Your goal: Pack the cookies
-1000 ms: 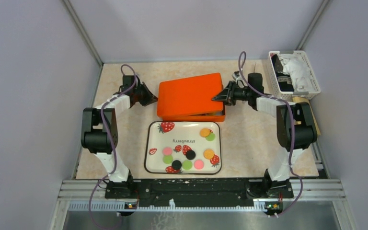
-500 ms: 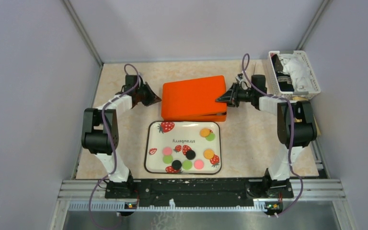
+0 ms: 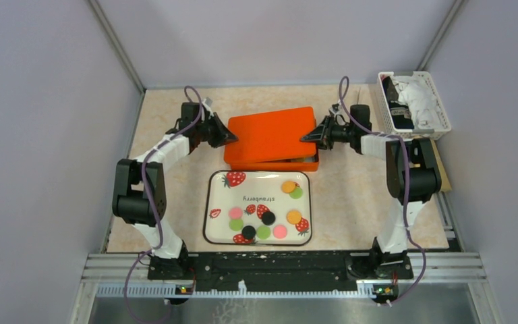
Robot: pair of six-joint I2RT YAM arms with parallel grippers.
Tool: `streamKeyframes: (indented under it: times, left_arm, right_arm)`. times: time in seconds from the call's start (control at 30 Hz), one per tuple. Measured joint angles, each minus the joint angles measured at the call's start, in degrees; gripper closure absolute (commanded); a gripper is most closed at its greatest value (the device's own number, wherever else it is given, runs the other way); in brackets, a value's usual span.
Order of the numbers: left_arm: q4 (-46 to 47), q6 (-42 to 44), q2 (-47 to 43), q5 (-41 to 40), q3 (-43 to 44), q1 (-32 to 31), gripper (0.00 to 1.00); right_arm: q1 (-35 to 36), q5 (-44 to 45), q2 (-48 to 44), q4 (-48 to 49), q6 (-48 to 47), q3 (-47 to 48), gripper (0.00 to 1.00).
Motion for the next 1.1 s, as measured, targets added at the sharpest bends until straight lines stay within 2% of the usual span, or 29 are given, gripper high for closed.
streamKeyframes:
  times: [0.47, 0.87, 0.93, 1.1]
  left_arm:
    - [-0.2, 0.0, -0.1, 0.8, -1.7, 0.1, 1.0]
    - [0.3, -0.4, -0.1, 2.0, -3.5, -0.3, 1.0]
    - [0.8, -0.5, 0.0, 2.0, -4.0, -0.7, 1.0]
    - [2.7, -1.0, 0.8, 2.4, -5.3, -2.6, 1.0]
  right_arm:
    - [-2.7, -0.7, 0.0, -5.9, -4.0, 0.5, 1.0]
    - [-4.2, -1.3, 0.9, -6.8, -5.2, 0.9, 1.0]
    - [-4.3, -1.5, 1.1, -6.8, -5.2, 0.9, 0.95]
    - [-4.8, -1.6, 1.2, -6.8, -5.1, 0.9, 0.74]
